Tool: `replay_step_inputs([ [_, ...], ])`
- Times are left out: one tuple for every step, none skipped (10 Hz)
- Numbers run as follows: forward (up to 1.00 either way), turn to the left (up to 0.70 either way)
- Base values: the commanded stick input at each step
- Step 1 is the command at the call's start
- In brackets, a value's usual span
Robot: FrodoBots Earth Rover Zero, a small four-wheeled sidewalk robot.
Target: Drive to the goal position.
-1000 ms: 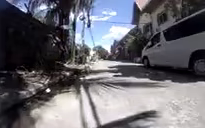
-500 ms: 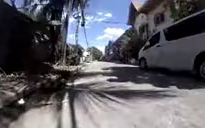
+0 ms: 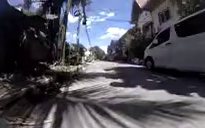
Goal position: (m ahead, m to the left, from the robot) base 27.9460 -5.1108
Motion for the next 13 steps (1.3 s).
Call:
replay_step_inputs([
  [1.00, 0.01],
  [1.00, 0.01],
  [1.00, 0.02],
  [1.00, 0.00],
  [1.00, 0.00],
  [1.00, 0.00],
  [1.00, 0.00],
  [1.00, 0.04],
  [1.00, 0.00],
  [1.00, -0.34],
  [1.00, -0.40],
  [1.00, -0.40],
  [1.00, -0.40],
])
